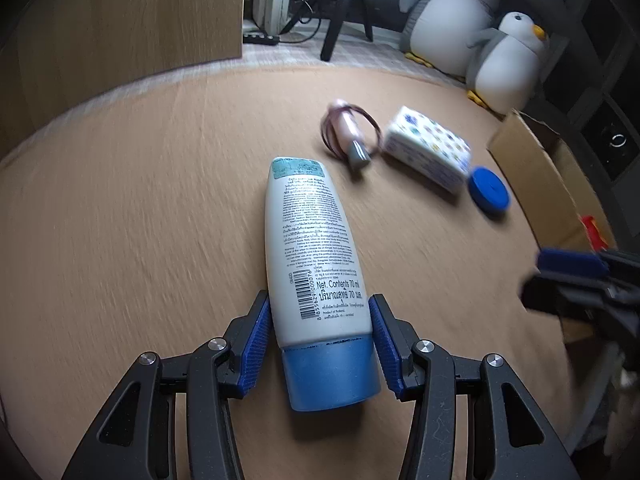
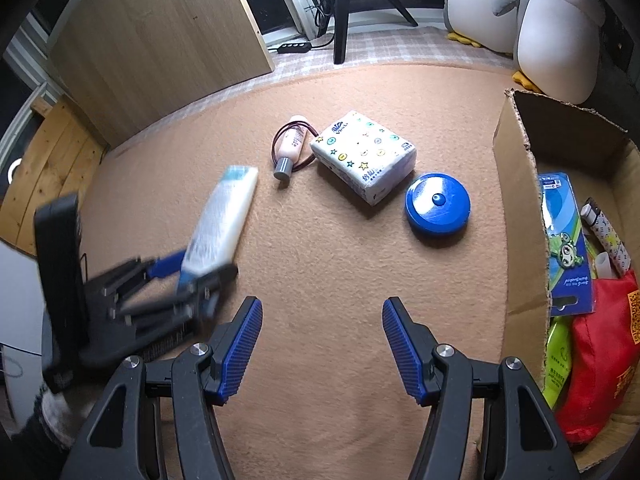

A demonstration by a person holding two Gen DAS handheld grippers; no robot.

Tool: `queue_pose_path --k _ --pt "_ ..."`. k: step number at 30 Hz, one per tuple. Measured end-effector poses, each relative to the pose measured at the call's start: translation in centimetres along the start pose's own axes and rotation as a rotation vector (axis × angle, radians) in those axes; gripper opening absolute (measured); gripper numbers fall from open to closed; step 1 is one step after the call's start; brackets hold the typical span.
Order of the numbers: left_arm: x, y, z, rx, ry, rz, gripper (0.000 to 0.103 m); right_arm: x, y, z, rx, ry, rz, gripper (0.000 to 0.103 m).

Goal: Organize objects
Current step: 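Lift the sunscreen bottle with the left tool, then bring the right tool to the sunscreen bottle and close on it while the left tool holds it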

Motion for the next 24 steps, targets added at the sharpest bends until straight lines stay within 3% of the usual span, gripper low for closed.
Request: queue_pose_path --k 10,15,20,24 --pt "1.4 -1.7 3.5 0.023 0.041 0.046 0.053 -1.5 0.7 1.4 -0.009 0.041 -0.059 0.059" --pt "2.2 -1.0 3.7 0.026 0.038 0.024 0.072 -2.1 1.2 2.1 -0.009 0.062 -0.067 0.059" --pt "2.6 -0.2 3.7 0.020 0.046 0.019 0.080 -2.8 1.7 2.3 -0.019 0.085 -0.076 0.062" --pt "2.5 0.2 3.7 0.029 0.062 0.033 0.081 -3.4 2.1 2.3 -0.021 0.100 -0.084 0.063"
Point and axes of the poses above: each gripper's, at about its wrist camera, not at the fingertips, and x roughly against the way its jaws point, y to its left, z to its underside, the point moved 6 cm from there along -x, roughly the way its jaws point, and after that the axes turned 3 degrees about y, right-handed, at the moved point
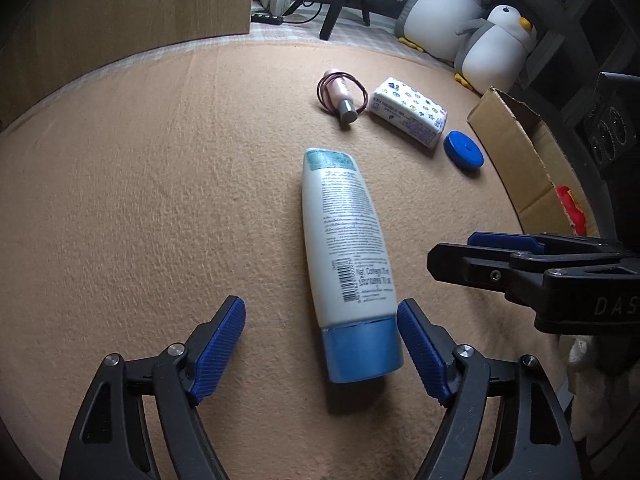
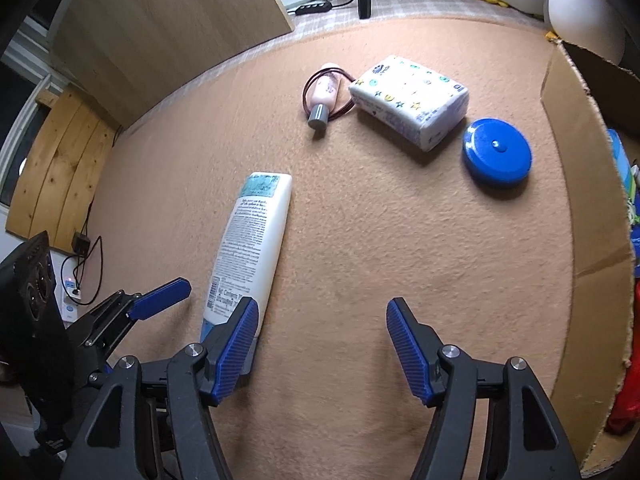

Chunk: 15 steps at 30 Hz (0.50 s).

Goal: Organize objects
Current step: 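Bring the right tool to the sunscreen bottle and close on it while the left tool holds it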

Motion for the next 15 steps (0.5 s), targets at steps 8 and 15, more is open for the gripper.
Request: queue_pose_path --k 8,15 --pt "-0.4 -0.1 0.0 -0.010 0.013 0.031 0.081 -1.4 0.8 -0.5 -0.012 0.038 -0.051 0.064" --pt "-0.8 -0.3 -0.1 -0.008 0.025 0.071 0.081 -2.4 1.9 -1.0 -0.015 0.057 -0.084 0.064"
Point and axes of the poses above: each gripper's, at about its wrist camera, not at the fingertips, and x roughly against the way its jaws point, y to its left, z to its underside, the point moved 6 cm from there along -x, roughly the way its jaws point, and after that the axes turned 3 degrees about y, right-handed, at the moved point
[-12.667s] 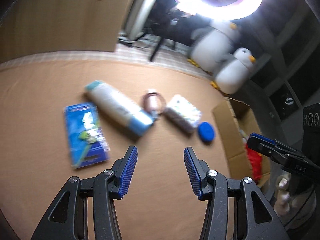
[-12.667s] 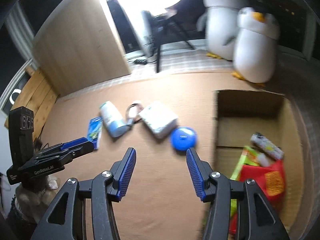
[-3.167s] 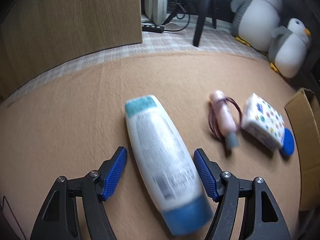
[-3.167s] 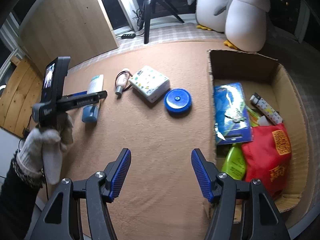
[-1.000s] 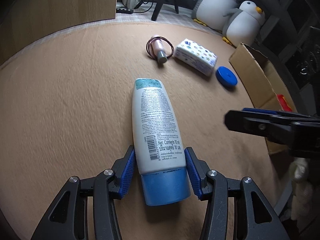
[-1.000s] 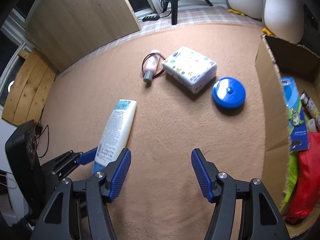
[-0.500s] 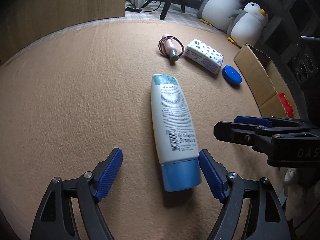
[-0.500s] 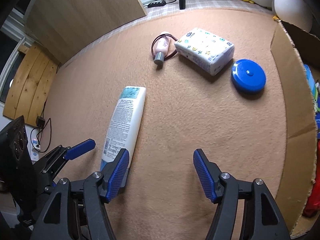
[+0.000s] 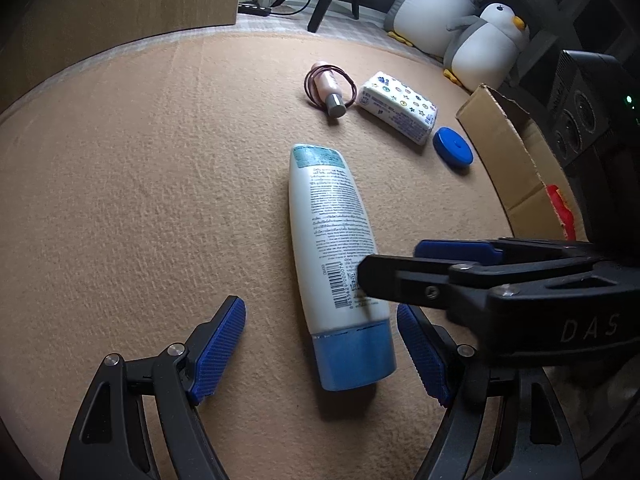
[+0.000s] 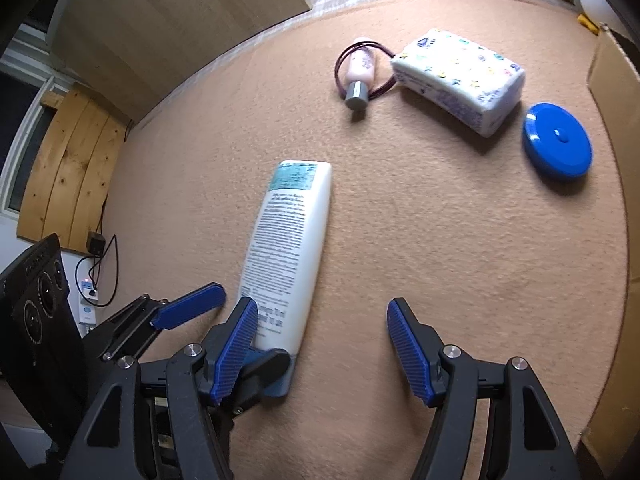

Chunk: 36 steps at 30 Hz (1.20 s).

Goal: Organize objects
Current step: 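Bring the right tool to the sunscreen bottle and close on it while the left tool holds it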

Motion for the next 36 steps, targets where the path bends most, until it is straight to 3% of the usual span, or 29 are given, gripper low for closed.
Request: queue_pose_path --k 12,16,23,30,36 --pt "-0.5 -0.6 -0.1 -0.009 -0.007 0.024 0.080 -1.0 1.7 -0.5 0.035 0.014 -0.028 0.064" --pt "-0.5 -0.8 0.0 -0.010 -0.007 0.034 0.075 -1.1 1.9 -0.5 0.041 0.015 -0.029 0.063" --pt "-0.6 -1.2 0.0 -0.015 -0.001 0.058 0.061 -0.8 1.7 0.1 0.054 0.034 -0.059 0.042" --pt "-0.4 -0.7 0.1 0.007 -0.007 0.064 0.053 -0.6 2.4 0.4 0.082 0.018 -0.014 0.042" --pt "-0.4 -0.6 0.0 0.007 -0.010 0.063 0.053 -0.6 3.0 0.3 0.097 0.004 0.008 0.041"
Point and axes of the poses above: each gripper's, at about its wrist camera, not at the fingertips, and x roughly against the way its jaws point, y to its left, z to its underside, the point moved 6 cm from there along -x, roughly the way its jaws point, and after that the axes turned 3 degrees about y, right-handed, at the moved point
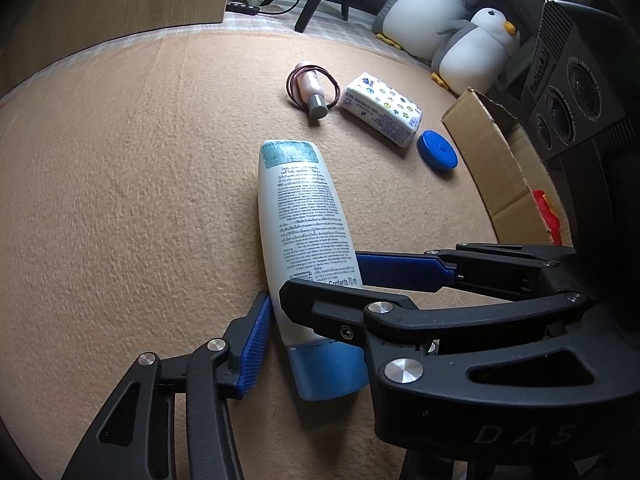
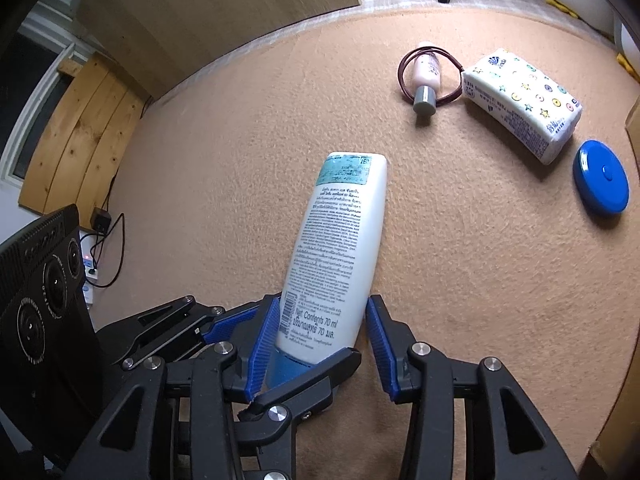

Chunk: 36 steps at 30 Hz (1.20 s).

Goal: Organize objects
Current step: 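Bring the right tool to the sunscreen bottle and close on it while the left tool holds it, then carry the sunscreen bottle over the cardboard box with both tools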

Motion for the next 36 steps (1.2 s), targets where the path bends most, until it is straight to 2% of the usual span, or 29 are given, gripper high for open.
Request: queue_pose_path --k 13,21,27,36 --pt "0.3 -1.4 -0.5 -0.001 -0.014 0.015 0.053 0.7 0.2 -0.1 0.011 -0.028 0.024 0.040" --pt "1.0 -4.1 -1.7 -0.032 -0.037 0.023 0.053 3.3 -0.9 -0.1 0.004 -0.068 0.029 0.040" --pt "1.5 -7.6 -3.0 -0.075 -0.061 0.041 0.053 6.5 -2.9 0.0 -0.012 -0.114 0.042 0.040" --pt "0.8 -15.5 -5.0 -0.177 -0.073 0.097 0.053 11.9 -7.2 1.0 -0.065 -0.195 0.102 0.040"
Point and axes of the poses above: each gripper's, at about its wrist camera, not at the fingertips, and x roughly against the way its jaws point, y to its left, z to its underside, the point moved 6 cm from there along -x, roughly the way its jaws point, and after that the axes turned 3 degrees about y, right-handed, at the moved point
